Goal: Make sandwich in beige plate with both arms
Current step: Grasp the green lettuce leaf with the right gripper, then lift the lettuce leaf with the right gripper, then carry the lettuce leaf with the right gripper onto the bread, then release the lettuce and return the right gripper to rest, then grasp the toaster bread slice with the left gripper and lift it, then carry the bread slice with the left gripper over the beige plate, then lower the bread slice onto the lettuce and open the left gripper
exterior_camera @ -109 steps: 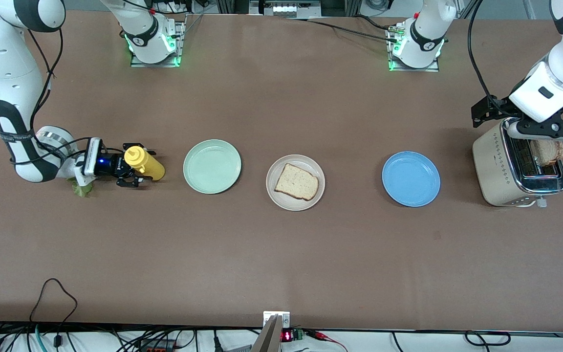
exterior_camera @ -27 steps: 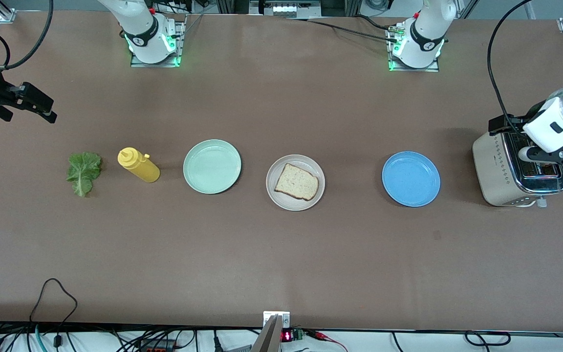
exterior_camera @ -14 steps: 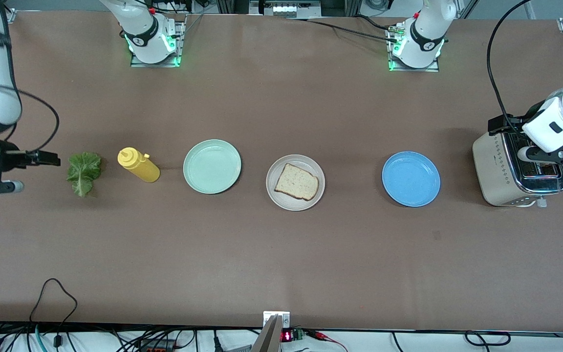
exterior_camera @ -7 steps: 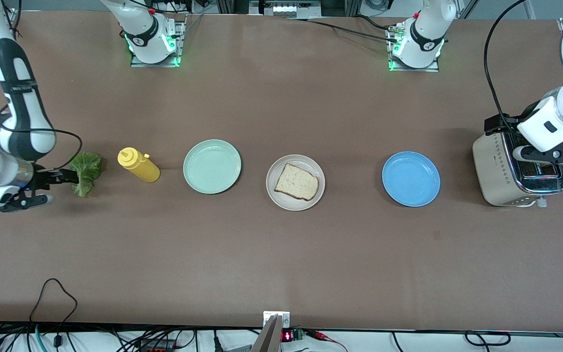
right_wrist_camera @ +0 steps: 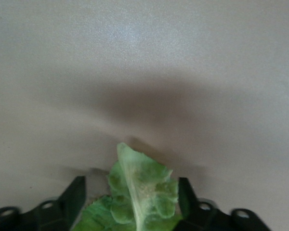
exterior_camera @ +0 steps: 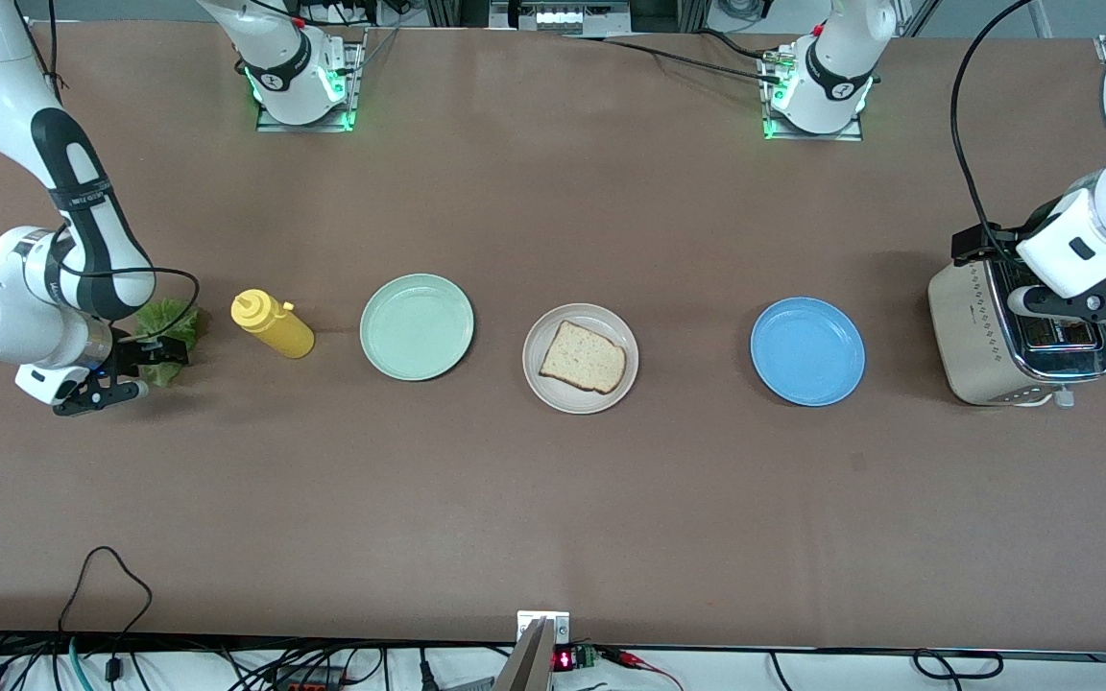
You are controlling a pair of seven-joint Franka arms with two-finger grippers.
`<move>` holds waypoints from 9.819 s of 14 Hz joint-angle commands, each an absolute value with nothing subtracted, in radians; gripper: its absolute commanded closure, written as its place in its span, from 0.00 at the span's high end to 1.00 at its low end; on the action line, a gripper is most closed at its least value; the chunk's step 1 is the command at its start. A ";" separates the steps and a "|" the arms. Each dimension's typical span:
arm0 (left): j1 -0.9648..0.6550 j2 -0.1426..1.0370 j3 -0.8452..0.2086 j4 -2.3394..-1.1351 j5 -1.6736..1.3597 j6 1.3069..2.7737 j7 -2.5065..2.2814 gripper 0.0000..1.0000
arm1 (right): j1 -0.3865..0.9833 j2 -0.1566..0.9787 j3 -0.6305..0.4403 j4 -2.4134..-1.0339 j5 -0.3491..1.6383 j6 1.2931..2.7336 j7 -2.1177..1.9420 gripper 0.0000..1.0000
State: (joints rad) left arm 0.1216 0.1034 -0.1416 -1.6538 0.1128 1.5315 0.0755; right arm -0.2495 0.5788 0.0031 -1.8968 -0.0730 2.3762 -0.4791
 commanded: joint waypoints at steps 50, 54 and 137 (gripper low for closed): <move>0.127 0.107 -0.146 -1.631 0.103 1.517 0.089 1.00 | 0.719 0.807 0.040 -1.410 0.255 2.721 -0.549 0.00; 0.127 0.107 -0.146 -1.631 0.104 1.520 0.100 1.00 | 0.738 0.833 0.040 -1.408 0.258 2.773 -0.496 0.47; 0.097 0.828 -0.603 -1.604 -0.747 2.224 0.500 0.03 | -0.051 -0.066 0.058 -1.674 0.002 1.637 -0.026 1.00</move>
State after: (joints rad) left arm 0.0930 0.8252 -0.6031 -1.5731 -0.7161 2.1942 0.4237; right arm -0.0405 -0.0597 0.0497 -1.6767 -0.0145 1.6286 -0.0383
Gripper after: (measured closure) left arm 0.912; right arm 0.000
